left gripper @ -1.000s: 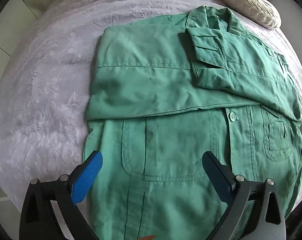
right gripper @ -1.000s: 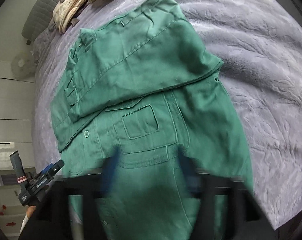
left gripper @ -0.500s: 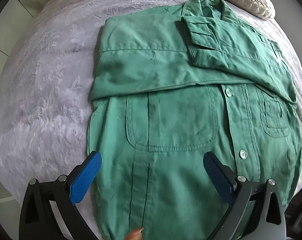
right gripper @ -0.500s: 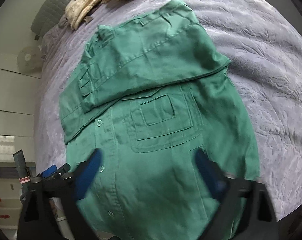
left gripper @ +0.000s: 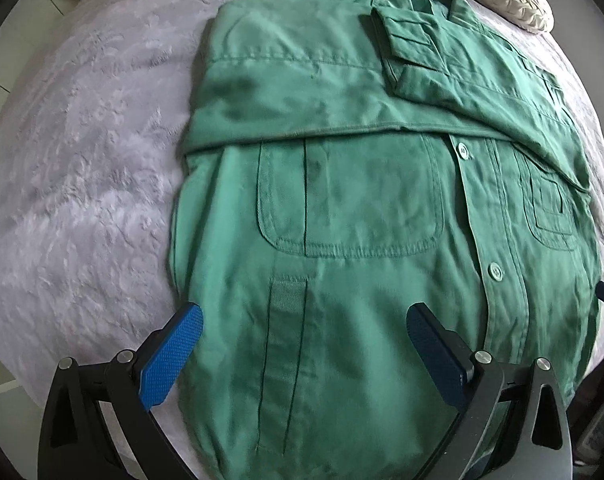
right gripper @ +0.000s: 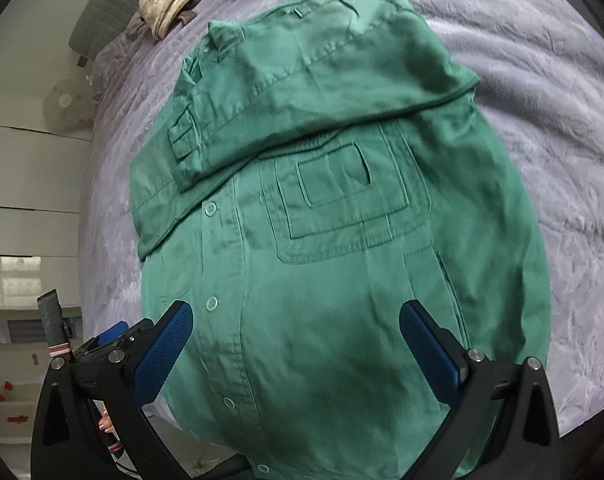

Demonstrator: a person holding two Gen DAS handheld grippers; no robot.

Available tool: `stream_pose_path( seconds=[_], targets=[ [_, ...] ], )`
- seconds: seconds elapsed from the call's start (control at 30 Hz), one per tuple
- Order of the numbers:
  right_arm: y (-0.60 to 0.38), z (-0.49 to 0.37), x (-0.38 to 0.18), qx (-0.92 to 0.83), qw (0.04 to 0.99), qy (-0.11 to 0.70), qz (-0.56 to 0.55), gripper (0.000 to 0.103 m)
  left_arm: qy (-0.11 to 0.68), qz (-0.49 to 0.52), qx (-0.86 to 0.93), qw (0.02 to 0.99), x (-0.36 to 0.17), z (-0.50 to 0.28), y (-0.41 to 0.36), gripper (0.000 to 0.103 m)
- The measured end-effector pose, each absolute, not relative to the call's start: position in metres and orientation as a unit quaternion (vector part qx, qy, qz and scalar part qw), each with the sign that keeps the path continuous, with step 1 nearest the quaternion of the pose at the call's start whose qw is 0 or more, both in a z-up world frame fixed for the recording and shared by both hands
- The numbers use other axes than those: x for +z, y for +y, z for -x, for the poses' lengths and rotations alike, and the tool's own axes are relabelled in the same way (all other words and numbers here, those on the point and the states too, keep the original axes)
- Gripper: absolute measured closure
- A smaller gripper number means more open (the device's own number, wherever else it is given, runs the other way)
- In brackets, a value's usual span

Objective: Fold large clothes

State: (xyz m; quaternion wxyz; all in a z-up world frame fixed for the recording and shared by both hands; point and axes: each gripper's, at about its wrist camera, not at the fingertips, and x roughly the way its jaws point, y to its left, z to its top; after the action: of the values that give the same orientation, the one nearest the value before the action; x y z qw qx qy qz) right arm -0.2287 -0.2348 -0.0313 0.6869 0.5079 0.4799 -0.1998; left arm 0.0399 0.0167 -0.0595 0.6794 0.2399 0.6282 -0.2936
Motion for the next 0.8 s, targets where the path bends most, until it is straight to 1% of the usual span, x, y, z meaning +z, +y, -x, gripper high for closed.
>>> stream_pose_path(
  seconds=[0.13, 0.27, 0.37, 0.53, 0.63, 0.8],
  targets=[
    [-0.234, 0.235, -0.038, -0.183, 0.671, 0.504, -0.513, 0.0, 0.64, -0.231, -0.303, 0.668, -0.068, -0.045, 0.033, 0.001],
    [-0.238, 0.256, -0.041, -0.181, 0.662, 0.5, -0.528, 0.0, 0.653, -0.229, -0.313, 0.65, -0.078, -0.052, 0.053, 0.001],
    [-0.244, 0.284, -0.038, -0.189, 0.665, 0.491, -0.53, 0.0, 0.66, -0.24, -0.321, 0.636, -0.086, -0.054, 0.072, 0.001],
    [-0.255, 0.337, -0.035, -0.225, 0.654, 0.488, -0.533, 0.0, 0.698, -0.222, -0.328, 0.596, -0.106, -0.052, 0.11, 0.001],
    [-0.26, 0.37, -0.045, -0.242, 0.634, 0.493, -0.545, 0.0, 0.723, -0.208, -0.329, 0.57, -0.118, -0.047, 0.126, 0.001],
    [-0.241, 0.396, -0.087, -0.167, 0.579, 0.511, -0.613, 0.0, 0.746, -0.198, -0.336, 0.539, -0.129, -0.036, 0.144, 0.001]
  ],
)
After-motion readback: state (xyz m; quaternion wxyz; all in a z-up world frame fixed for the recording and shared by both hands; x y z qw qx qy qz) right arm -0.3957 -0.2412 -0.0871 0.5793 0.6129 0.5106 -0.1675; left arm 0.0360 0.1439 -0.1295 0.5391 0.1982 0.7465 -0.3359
